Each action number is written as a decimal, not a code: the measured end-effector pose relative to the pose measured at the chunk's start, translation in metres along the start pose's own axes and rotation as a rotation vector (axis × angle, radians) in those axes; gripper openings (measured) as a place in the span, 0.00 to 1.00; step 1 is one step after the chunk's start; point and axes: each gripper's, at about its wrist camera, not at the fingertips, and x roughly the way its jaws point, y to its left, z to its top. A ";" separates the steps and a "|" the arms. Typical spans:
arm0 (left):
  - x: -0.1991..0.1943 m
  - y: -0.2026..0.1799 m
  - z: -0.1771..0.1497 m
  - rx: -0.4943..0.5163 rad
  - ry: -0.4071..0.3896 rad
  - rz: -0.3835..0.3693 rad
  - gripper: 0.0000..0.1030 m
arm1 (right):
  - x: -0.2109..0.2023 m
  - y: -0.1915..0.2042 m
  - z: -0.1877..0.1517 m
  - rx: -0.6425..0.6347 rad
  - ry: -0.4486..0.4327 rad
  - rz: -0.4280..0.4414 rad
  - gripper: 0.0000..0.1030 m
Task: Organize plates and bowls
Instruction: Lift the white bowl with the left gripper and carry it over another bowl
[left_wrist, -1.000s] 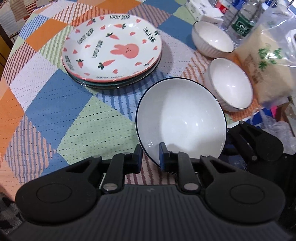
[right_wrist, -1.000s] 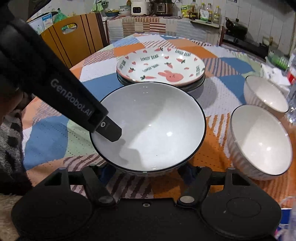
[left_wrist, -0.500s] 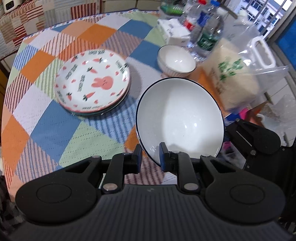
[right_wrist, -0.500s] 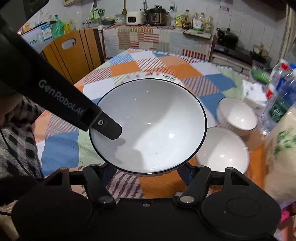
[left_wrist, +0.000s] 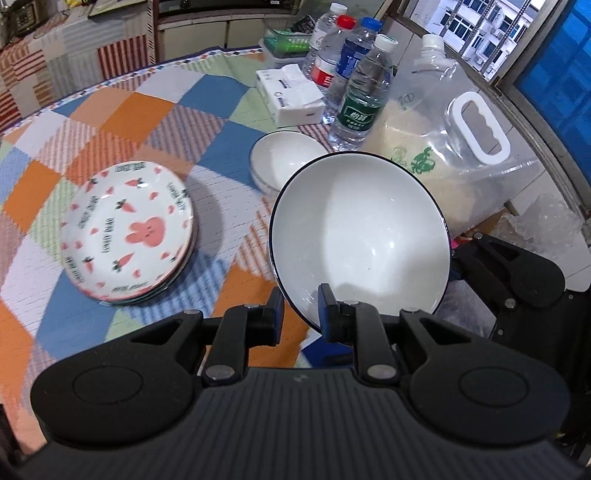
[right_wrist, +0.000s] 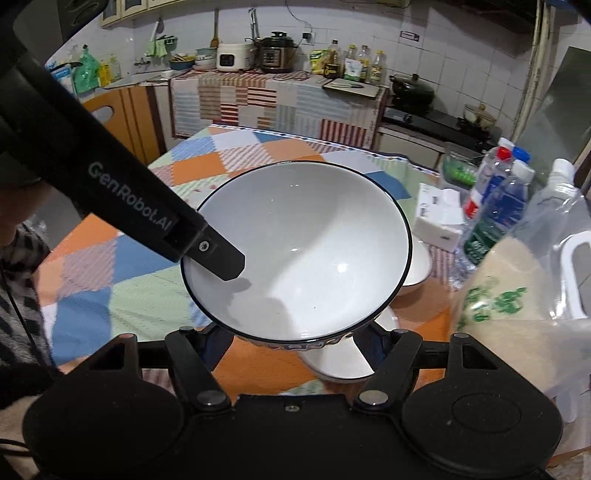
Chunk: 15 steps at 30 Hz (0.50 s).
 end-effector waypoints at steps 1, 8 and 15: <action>0.008 0.000 0.004 -0.009 0.008 -0.008 0.17 | 0.003 -0.004 0.000 0.000 0.004 -0.004 0.73; 0.059 0.009 0.016 -0.104 0.067 -0.061 0.17 | 0.035 -0.033 -0.012 0.031 0.062 0.003 0.73; 0.093 0.014 0.015 -0.113 0.127 -0.033 0.17 | 0.064 -0.035 -0.023 0.061 0.128 0.018 0.73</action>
